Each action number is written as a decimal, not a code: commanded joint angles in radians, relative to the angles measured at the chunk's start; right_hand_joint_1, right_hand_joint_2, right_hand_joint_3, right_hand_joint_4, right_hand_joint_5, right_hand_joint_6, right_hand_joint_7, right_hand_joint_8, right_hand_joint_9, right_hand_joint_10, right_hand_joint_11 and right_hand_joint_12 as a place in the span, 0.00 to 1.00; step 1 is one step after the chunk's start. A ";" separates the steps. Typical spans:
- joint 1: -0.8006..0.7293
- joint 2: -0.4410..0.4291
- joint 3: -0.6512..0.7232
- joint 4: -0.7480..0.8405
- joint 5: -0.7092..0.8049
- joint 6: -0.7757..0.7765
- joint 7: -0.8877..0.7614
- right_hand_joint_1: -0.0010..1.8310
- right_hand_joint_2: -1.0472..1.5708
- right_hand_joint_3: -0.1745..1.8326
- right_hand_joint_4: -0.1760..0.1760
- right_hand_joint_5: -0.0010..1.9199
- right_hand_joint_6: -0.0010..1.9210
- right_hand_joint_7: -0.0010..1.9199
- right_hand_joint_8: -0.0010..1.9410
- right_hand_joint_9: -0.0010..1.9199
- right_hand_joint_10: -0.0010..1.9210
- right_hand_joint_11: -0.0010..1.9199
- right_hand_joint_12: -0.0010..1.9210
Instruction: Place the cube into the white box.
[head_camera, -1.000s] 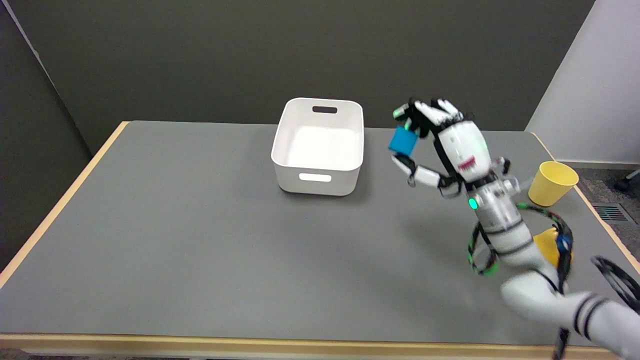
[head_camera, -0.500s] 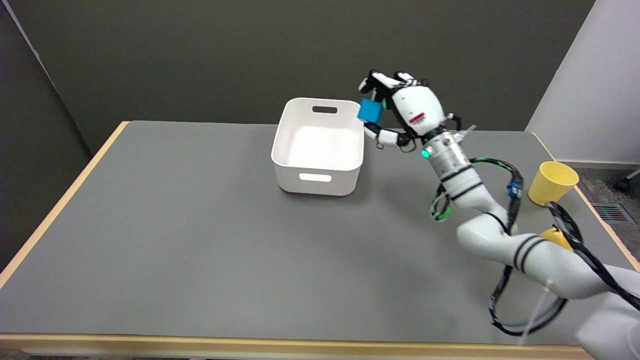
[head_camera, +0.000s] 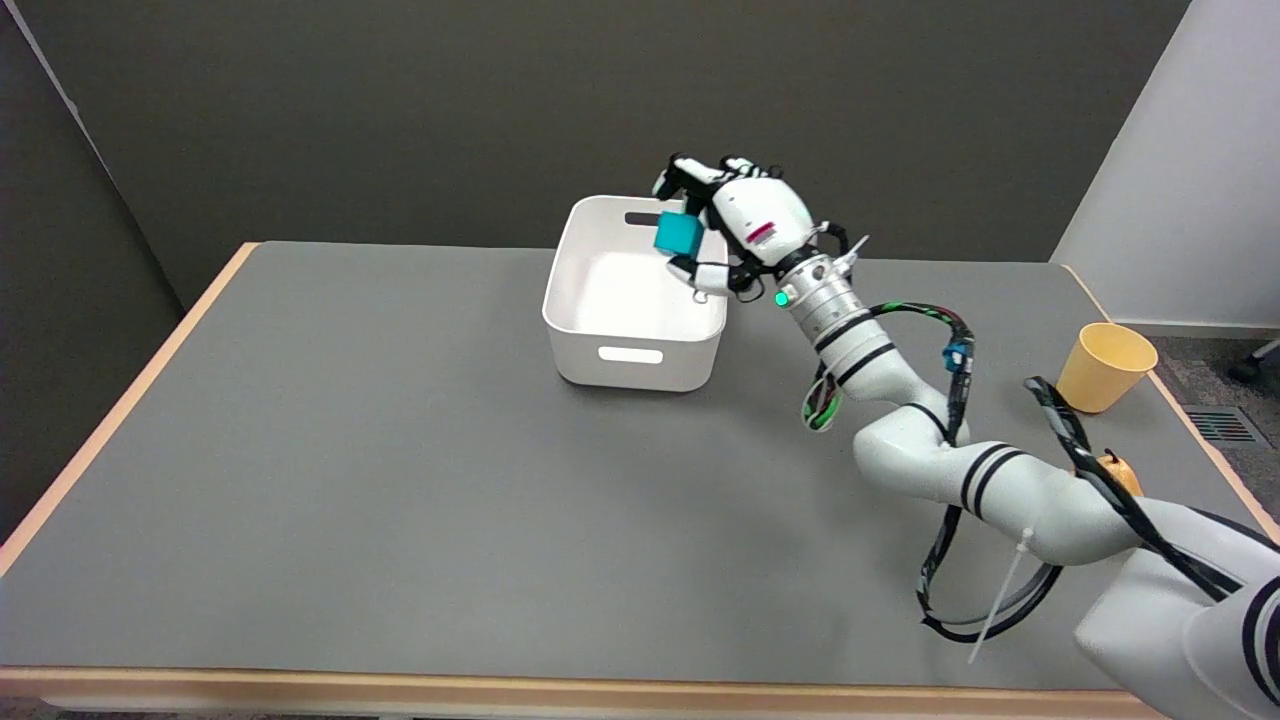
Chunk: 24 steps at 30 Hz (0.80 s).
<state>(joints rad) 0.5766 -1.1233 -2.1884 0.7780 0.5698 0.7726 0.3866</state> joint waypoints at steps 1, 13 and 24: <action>-0.001 -0.078 -0.066 0.031 -0.005 -0.060 0.003 0.81 0.73 0.45 0.74 0.19 0.58 0.38 0.82 0.38 0.86 0.17 0.75; -0.052 -0.057 -0.045 0.062 -0.002 -0.075 0.158 0.39 0.64 0.56 0.76 0.06 0.17 0.12 0.14 0.06 0.24 0.00 0.49; -0.116 -0.017 -0.020 0.134 -0.002 0.000 0.158 0.24 0.60 0.53 0.71 0.01 0.08 0.00 0.00 0.00 0.00 0.00 0.20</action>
<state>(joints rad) 0.5353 -1.1768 -2.2304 0.8311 0.5692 0.7170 0.4783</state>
